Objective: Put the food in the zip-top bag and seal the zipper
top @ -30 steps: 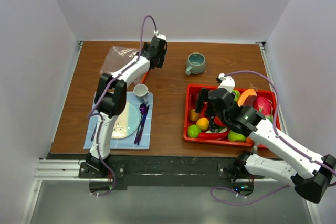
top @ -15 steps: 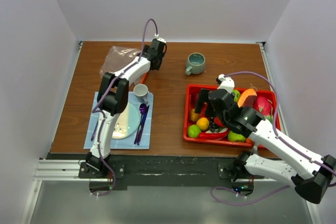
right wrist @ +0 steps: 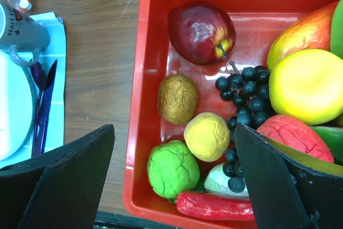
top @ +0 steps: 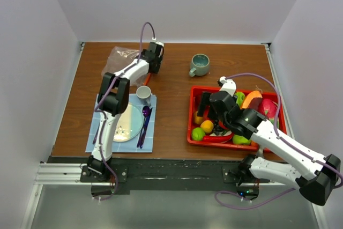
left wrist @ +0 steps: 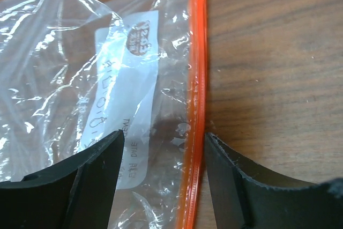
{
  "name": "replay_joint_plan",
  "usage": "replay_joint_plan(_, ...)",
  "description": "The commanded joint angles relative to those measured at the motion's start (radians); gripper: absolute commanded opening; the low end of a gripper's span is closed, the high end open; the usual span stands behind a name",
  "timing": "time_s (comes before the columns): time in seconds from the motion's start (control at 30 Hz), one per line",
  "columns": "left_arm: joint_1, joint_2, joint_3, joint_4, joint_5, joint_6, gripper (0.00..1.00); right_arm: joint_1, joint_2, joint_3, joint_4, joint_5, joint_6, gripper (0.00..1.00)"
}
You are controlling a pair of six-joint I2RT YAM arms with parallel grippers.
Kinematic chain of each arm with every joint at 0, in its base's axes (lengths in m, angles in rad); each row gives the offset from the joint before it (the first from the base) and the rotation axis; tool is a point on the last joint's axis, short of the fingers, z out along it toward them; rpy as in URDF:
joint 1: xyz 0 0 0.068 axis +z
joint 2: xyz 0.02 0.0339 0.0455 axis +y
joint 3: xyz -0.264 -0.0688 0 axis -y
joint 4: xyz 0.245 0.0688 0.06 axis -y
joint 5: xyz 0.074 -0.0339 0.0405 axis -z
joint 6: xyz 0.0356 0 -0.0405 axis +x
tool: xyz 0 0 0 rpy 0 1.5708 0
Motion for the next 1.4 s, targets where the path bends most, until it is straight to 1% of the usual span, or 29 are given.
replay_joint_plan(0.0,0.006,-0.001,-0.021,0.056,0.044,0.004,0.66,0.001,0.008,0.000,0.032,0.006,-0.012,0.99)
replay_joint_plan(0.03,0.007,-0.001,-0.024,0.059,0.050,-0.023,0.66,-0.001,0.011,0.000,0.031,0.006,-0.010,0.99)
replay_joint_plan(0.13,0.012,-0.004,-0.038,0.065,0.056,-0.028,0.67,0.001,0.015,-0.003,0.038,0.006,-0.012,0.99)
replay_joint_plan(0.2,0.017,0.001,-0.038,0.068,0.054,-0.029,0.62,0.001,0.022,-0.002,0.038,0.006,-0.013,0.99)
replay_joint_plan(0.23,0.017,-0.001,-0.040,0.071,0.056,-0.029,0.58,0.001,0.025,0.000,0.040,0.004,-0.013,0.99)
replay_joint_plan(0.27,0.018,0.001,-0.041,0.071,0.054,-0.029,0.48,-0.001,0.028,0.001,0.040,0.003,-0.012,0.99)
replay_joint_plan(0.33,0.021,-0.005,-0.043,0.076,0.056,-0.029,0.39,-0.001,0.028,0.001,0.038,0.004,-0.012,0.99)
replay_joint_plan(0.37,0.021,-0.007,-0.043,0.077,0.056,-0.028,0.28,-0.001,0.028,0.001,0.038,0.006,-0.012,0.99)
replay_joint_plan(0.43,0.021,-0.024,-0.043,0.087,0.053,-0.022,0.21,0.001,0.028,0.004,0.040,0.004,-0.012,0.99)
replay_joint_plan(0.47,0.021,-0.031,-0.043,0.090,0.054,-0.017,0.14,0.001,0.026,0.006,0.038,0.003,-0.012,0.99)
replay_joint_plan(0.57,0.024,-0.071,-0.029,0.099,0.064,-0.011,0.00,0.001,0.032,0.012,0.038,0.003,-0.013,0.99)
replay_joint_plan(0.9,0.026,-0.229,-0.012,0.133,0.162,-0.028,0.00,0.001,0.064,0.058,0.095,-0.034,-0.029,0.99)
replay_joint_plan(1.03,0.026,-0.267,0.026,0.093,0.188,-0.035,0.00,-0.001,0.080,0.090,0.113,-0.034,-0.039,0.99)
replay_joint_plan(1.1,0.026,-0.306,0.022,0.090,0.229,-0.060,0.00,0.001,0.086,0.110,0.129,-0.031,-0.047,0.99)
replay_joint_plan(1.2,0.026,-0.361,0.008,0.090,0.297,-0.103,0.00,-0.001,0.113,0.156,0.193,-0.028,-0.073,0.99)
replay_joint_plan(1.27,0.026,-0.390,0.009,0.087,0.350,-0.141,0.00,0.001,0.143,0.178,0.265,-0.036,-0.084,0.99)
replay_joint_plan(1.37,0.024,-0.425,0.011,0.068,0.393,-0.205,0.00,-0.001,0.175,0.205,0.391,-0.045,-0.101,0.97)
